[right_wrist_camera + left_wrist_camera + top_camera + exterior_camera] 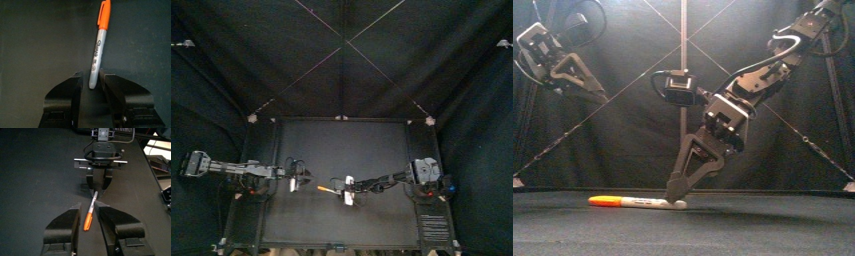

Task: Uncap the pen

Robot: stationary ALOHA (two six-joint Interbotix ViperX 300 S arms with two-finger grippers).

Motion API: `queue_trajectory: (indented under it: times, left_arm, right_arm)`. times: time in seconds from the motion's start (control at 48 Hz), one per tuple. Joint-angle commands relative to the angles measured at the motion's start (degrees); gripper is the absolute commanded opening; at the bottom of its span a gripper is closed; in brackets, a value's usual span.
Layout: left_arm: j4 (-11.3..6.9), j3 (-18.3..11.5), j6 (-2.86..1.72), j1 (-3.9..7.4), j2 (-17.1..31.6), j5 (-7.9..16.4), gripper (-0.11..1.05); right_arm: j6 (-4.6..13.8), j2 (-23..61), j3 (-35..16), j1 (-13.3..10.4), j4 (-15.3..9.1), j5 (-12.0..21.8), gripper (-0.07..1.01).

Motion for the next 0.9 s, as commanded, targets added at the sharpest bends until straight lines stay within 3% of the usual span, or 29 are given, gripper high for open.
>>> queue_trajectory:
  times: [0.021,0.229,0.438,0.542,0.646,0.792,0.896]
  left_arm:
    - [0.18,-0.79,0.0,0.18,0.0,-0.62,0.76]
    - [0.09,-0.7,-0.09,0.18,0.09,-0.7,0.77]
    - [0.0,-1.05,-0.09,0.18,1.49,-1.93,0.77]
    - [0.0,-1.93,0.0,0.18,3.6,-2.81,0.77]
    - [0.18,-3.6,0.09,0.26,5.98,-2.64,0.77]
    - [0.0,-5.27,-0.09,0.62,7.38,-2.46,0.77]
    - [-0.44,-6.24,-0.18,0.53,7.73,-2.37,0.77]
  right_arm:
    - [0.09,-1.05,-1.14,-0.62,0.09,0.0,0.71]
    - [0.09,-0.62,-1.23,-0.97,-0.09,0.26,0.69]
    - [-0.18,-1.05,-1.14,-0.97,-0.97,0.97,0.5]
    - [-0.44,-3.43,-1.14,-1.41,-3.43,3.25,0.43]
    - [0.0,-8.17,-1.14,-3.08,-7.73,7.03,0.42]
    - [-0.09,-14.5,-0.44,-6.15,-11.25,10.81,0.42]
    - [0.0,-17.75,0.18,-8.17,-12.74,11.6,0.42]
